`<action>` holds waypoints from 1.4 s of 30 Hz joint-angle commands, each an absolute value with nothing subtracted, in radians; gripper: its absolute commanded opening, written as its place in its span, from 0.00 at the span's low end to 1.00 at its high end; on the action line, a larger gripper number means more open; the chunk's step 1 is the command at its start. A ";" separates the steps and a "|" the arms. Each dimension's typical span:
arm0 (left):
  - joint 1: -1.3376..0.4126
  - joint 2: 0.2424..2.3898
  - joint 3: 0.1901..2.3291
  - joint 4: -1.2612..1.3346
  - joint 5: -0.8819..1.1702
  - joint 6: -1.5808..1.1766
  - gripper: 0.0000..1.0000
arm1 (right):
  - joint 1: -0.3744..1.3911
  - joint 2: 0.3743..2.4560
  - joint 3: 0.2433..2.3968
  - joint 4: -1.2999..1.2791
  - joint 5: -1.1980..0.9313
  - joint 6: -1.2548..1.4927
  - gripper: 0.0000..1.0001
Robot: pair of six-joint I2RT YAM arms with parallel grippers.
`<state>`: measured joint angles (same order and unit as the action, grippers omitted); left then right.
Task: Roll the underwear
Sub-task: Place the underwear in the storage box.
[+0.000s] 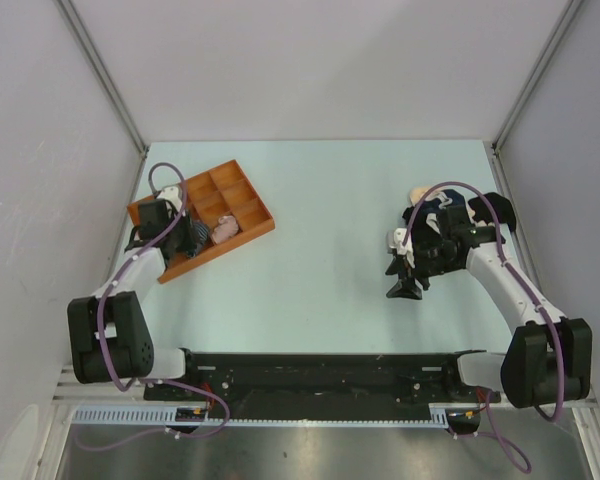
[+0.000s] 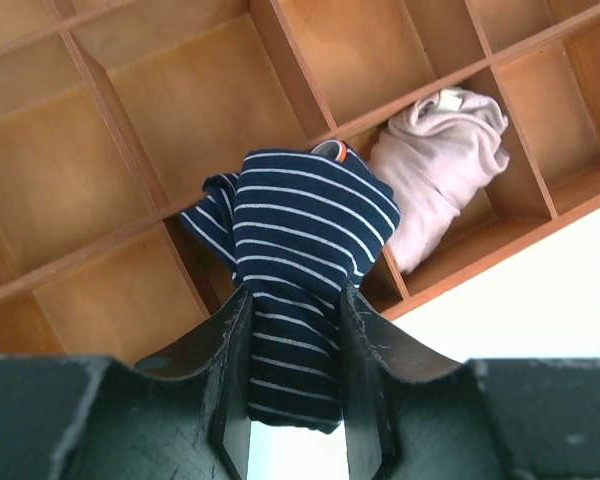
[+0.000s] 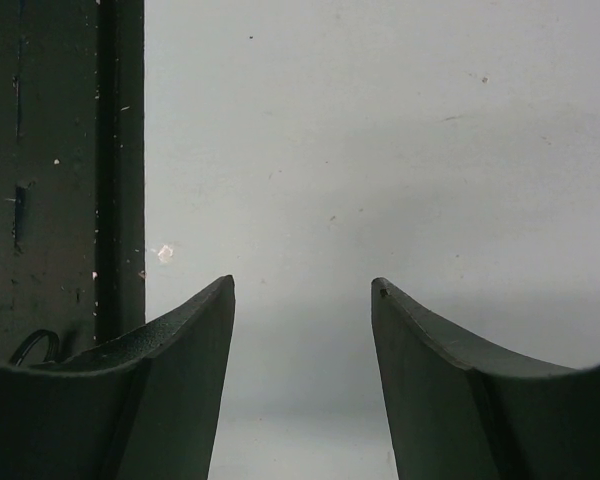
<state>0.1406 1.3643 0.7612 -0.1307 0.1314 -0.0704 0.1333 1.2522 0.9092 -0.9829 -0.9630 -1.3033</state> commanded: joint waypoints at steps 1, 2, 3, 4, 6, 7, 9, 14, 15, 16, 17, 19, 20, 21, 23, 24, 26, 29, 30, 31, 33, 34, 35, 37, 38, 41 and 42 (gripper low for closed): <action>0.150 1.390 0.790 -0.041 0.123 -0.043 0.00 | 0.129 1.267 0.939 -1.000 -1.000 -1.324 0.61; 0.150 1.402 0.787 -0.037 0.120 -0.040 0.00 | 0.129 1.270 0.939 -1.000 -1.000 -1.325 0.61; 0.150 1.408 0.785 -0.025 0.117 -0.034 0.00 | 0.129 1.272 0.939 -0.999 -1.002 -1.325 0.60; 0.150 1.413 0.782 -0.015 0.117 -0.032 0.00 | 0.130 1.273 0.939 -1.000 -0.999 -1.327 0.61; 0.150 1.422 0.772 -0.005 0.117 -0.023 0.00 | 0.138 1.282 0.939 -0.997 -0.996 -1.324 0.59; 0.150 1.425 0.770 -0.003 0.115 -0.020 0.00 | 0.146 1.284 0.939 -0.996 -0.988 -1.319 0.59; 0.150 1.431 0.764 0.038 0.114 -0.006 0.00 | 0.166 1.287 0.939 -0.983 -0.973 -1.296 0.58; 0.149 1.443 0.746 0.083 0.109 0.026 0.00 | 0.287 1.287 0.939 -0.905 -0.910 -1.218 0.58; 0.150 1.454 0.746 0.089 0.109 0.032 0.00 | 0.299 1.289 0.939 -0.888 -0.896 -1.201 0.58; 0.152 1.460 0.749 0.089 0.107 0.034 0.00 | 0.322 1.292 0.937 -0.882 -0.890 -1.194 0.58; 0.149 1.469 0.750 0.089 0.110 0.037 0.00 | 0.330 1.293 0.939 -0.877 -0.885 -1.187 0.58; 0.150 1.492 0.756 0.083 0.110 0.038 0.00 | 0.336 1.296 0.939 -0.873 -0.877 -1.181 0.58; 0.150 1.500 0.759 0.075 0.107 0.037 0.00 | 0.336 1.299 0.939 -0.873 -0.876 -1.180 0.58; 0.149 1.508 0.762 0.069 0.103 0.035 0.00 | 0.337 1.298 0.939 -0.871 -0.873 -1.178 0.58; 0.150 1.538 0.782 0.042 0.112 0.031 0.00 | 0.334 1.299 0.939 -0.873 -0.871 -1.172 0.57; 0.147 1.555 0.791 0.026 0.120 0.028 0.00 | 0.334 1.298 0.939 -0.873 -0.873 -1.173 0.58; 0.138 1.589 0.810 0.008 0.117 0.026 0.00 | 0.330 1.296 0.939 -0.873 -0.874 -1.173 0.57; 0.130 1.620 0.816 -0.020 0.124 0.015 0.00 | 0.327 1.292 0.937 -0.871 -0.876 -1.173 0.58; 0.129 1.631 0.824 -0.029 0.133 0.014 0.00 | 0.324 1.287 0.939 -0.874 -0.877 -1.175 0.57; 0.127 1.644 0.842 -0.044 0.140 0.014 0.01 | 0.322 1.287 0.939 -0.874 -0.879 -1.177 0.57; 0.129 1.678 0.859 -0.083 0.147 0.014 0.00 | 0.315 1.284 0.939 -0.877 -0.884 -1.181 0.57; 0.127 1.686 0.870 -0.093 0.150 0.014 0.00 | 0.314 1.284 0.939 -0.880 -0.885 -1.181 0.57; 0.127 1.695 0.877 -0.122 0.155 0.012 0.00 | 0.311 1.284 0.939 -0.881 -0.887 -1.183 0.57; 0.127 1.729 0.905 -0.158 0.173 0.012 0.01 | 0.304 1.282 0.939 -0.887 -0.893 -1.189 0.57; 0.127 1.735 0.910 -0.179 0.181 0.011 0.00 | 0.302 1.282 0.939 -0.887 -0.893 -1.190 0.58; 0.127 1.695 0.907 -0.184 0.181 0.006 0.09 | 0.298 1.279 0.939 -0.896 -0.900 -1.200 0.57; 0.127 1.660 0.910 -0.186 0.178 0.006 0.17 | 0.293 1.276 0.937 -0.899 -0.903 -1.201 0.58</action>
